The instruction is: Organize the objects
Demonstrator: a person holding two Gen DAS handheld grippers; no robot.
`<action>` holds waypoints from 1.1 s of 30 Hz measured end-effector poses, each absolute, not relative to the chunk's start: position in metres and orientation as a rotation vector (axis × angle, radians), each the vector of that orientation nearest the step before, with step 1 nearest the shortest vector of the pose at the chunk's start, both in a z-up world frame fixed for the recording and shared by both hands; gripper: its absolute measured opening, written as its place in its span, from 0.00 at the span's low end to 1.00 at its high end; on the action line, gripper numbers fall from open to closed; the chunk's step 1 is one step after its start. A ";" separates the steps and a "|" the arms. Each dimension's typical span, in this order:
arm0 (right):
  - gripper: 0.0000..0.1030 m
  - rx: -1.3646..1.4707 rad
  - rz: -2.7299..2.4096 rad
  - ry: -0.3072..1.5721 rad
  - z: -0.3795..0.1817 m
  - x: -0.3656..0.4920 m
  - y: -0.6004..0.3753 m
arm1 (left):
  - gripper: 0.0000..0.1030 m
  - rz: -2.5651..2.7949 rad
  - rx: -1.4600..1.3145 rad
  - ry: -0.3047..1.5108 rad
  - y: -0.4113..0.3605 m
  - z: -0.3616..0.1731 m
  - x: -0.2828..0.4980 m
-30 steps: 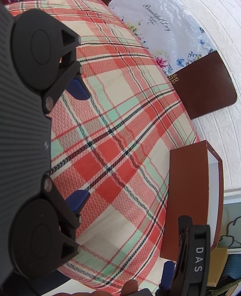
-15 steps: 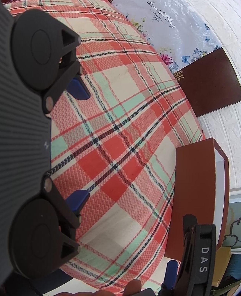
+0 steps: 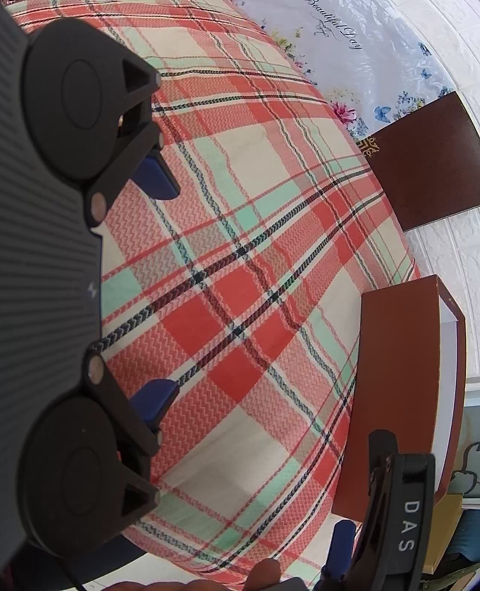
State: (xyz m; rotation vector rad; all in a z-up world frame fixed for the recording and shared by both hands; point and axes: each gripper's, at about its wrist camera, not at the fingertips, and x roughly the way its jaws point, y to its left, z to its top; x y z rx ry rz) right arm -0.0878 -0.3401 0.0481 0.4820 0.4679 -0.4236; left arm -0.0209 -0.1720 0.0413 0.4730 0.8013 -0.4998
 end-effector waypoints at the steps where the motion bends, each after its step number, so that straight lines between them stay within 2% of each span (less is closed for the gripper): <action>1: 1.00 0.482 -0.423 0.469 0.048 -0.087 -0.340 | 1.00 -0.499 0.472 0.802 -0.172 0.041 -0.021; 33: 1.00 0.480 -0.425 0.474 0.048 -0.085 -0.337 | 1.00 -0.495 0.463 0.817 -0.171 0.038 -0.018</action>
